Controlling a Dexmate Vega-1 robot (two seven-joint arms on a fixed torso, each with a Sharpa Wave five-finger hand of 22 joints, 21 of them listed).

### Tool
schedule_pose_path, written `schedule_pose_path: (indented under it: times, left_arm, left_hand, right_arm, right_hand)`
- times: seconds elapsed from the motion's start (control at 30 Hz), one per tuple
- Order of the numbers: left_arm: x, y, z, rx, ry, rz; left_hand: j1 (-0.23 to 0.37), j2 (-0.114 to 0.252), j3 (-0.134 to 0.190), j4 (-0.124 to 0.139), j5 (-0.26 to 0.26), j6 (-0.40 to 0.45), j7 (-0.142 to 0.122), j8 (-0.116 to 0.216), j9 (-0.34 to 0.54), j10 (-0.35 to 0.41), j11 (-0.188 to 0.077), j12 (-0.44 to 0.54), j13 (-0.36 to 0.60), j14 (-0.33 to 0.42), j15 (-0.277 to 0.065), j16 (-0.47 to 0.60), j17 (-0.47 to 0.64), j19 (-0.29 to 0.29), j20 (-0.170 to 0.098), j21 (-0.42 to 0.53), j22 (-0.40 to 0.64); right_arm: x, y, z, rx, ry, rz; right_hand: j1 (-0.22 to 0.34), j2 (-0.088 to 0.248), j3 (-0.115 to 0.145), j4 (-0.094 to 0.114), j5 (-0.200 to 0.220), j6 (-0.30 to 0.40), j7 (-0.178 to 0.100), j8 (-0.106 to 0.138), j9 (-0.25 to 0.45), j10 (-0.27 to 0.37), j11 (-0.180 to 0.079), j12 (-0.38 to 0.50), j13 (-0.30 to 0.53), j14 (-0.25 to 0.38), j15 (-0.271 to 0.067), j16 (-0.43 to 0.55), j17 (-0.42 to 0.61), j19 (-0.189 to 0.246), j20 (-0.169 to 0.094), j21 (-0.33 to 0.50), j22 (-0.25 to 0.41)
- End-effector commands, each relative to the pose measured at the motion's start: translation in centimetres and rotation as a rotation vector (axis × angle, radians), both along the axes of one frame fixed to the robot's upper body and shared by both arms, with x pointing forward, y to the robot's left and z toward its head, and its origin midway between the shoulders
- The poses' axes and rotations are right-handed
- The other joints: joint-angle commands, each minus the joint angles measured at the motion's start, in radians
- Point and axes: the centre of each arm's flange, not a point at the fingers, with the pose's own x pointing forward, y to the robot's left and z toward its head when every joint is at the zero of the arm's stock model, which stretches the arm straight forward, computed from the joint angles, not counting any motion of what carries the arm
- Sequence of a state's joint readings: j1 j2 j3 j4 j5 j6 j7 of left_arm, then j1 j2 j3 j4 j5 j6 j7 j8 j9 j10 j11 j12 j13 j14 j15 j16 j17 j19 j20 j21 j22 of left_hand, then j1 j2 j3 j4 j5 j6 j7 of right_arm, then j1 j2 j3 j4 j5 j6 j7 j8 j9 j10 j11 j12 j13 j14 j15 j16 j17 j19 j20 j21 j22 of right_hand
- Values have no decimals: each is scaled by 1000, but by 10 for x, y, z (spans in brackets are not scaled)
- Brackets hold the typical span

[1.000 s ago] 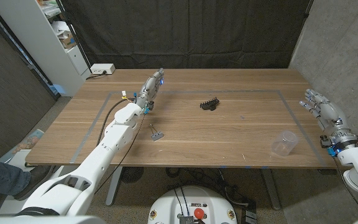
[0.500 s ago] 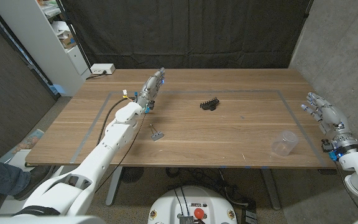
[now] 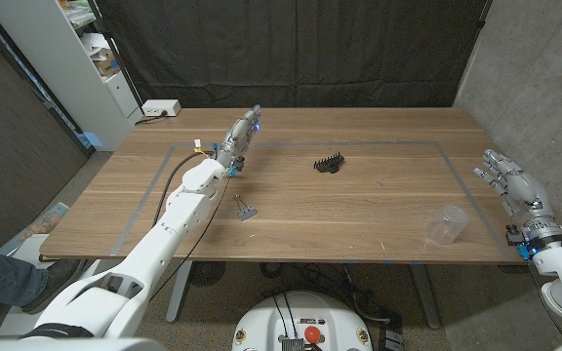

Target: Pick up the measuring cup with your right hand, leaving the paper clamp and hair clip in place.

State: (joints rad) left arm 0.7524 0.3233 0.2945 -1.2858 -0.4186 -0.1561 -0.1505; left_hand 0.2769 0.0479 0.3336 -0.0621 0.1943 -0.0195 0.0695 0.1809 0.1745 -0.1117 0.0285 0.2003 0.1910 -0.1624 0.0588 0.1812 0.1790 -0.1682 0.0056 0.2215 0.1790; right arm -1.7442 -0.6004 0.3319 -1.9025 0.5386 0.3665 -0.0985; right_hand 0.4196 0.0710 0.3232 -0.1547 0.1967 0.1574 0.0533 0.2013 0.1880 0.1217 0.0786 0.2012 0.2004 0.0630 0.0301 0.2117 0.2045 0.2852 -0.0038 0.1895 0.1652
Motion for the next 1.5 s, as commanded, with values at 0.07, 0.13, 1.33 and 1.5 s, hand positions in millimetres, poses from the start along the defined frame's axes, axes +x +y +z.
schedule_pose_path:
  times: [0.07,0.13,1.33,1.5]
  left_arm:
    - [0,-10,2,12,-2,-9]
    - [0,-11,2,16,1,-9]
    - [3,-15,9,22,-3,-14]
    - [2,-16,10,27,-8,-16]
  left_hand:
    - [0,8,3,-6,-3,0,3,6,4,-8,-1,5,2,-4,-1,5,2,-27,5,-1,2]
    - [0,8,3,-6,-3,-1,3,6,4,-7,-1,6,2,-4,-2,5,2,-27,6,-2,2]
    - [0,12,2,-10,-3,1,1,6,3,-8,-5,6,2,-4,-3,5,2,-26,9,-7,3]
    - [0,13,2,-10,-3,1,1,6,3,-8,-5,6,2,-5,-3,5,2,-27,10,-7,3]
  right_arm:
    - [-9,-3,-13,2,-10,-14]
    - [-10,-3,-15,3,-11,-17]
    - [-24,6,-33,-104,1,-61]
    - [-26,9,-37,-120,6,-60]
  right_hand:
    - [18,-5,4,-8,8,11,0,4,3,13,-1,8,-1,11,-3,3,-2,12,4,8,5]
    - [20,-7,4,-9,9,11,-1,3,3,12,-1,7,-1,11,-3,2,-2,12,4,7,5]
    - [89,-140,-25,-28,71,5,-10,2,4,-17,-14,-4,0,-10,-6,-11,-3,-17,19,-6,4]
    - [107,-162,-30,-26,90,11,-21,5,4,-20,-24,-4,0,-16,-10,-12,-3,-24,17,-6,4]
